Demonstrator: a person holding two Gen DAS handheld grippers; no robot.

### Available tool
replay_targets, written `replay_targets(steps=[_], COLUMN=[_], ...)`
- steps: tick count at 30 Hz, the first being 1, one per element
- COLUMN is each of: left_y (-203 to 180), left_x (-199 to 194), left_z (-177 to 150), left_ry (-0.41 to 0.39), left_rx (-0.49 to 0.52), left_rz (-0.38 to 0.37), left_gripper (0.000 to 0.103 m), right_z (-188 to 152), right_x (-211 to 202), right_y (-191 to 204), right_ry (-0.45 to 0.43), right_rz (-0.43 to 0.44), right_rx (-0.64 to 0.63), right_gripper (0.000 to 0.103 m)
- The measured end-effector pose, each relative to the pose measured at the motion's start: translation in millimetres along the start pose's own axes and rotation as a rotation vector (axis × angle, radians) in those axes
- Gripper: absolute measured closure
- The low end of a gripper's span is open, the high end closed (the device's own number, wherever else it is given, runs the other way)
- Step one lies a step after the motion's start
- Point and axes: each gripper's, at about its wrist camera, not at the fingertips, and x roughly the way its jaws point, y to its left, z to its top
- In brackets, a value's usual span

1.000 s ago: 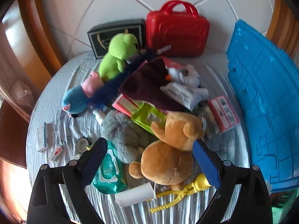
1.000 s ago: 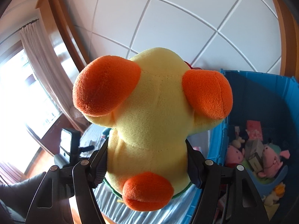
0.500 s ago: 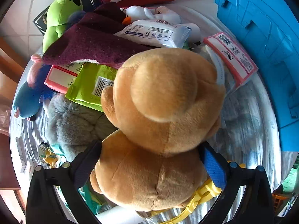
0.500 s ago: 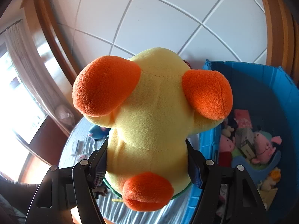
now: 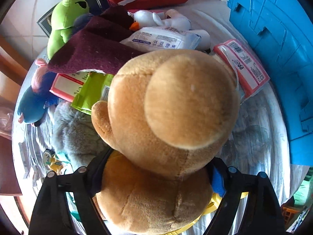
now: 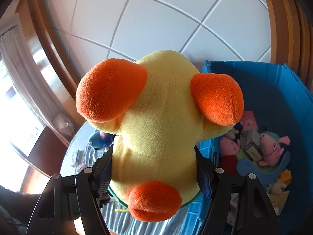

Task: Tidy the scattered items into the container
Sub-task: 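Lift and carry the teddy bear and duck plush over the blue crate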

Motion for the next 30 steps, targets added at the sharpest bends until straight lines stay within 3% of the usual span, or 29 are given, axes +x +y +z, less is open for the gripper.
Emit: replay_targets(steps=[12,18,30], left_y=[2,5,-60], left_x=[-131,-202,-285], left_z=[5,14,36], left_ry=[-0.181,-0.317,-0.475], left_rx=[-0.095,-0.147,-0.082], left_rz=[0.069,0.090,0.038], left_gripper=[0.018,0.018,0.018], right_z=[-3,6,9], right_x=[-13,-39,-85], right_y=[-11,-19,-72], right_ry=[-0.017,-0.064,-0.112], right_rz=[0.080,0.126,0.064], right_rx=[-0.023,-0.047,-0.029], right_gripper=[0.032,0.032,0.031])
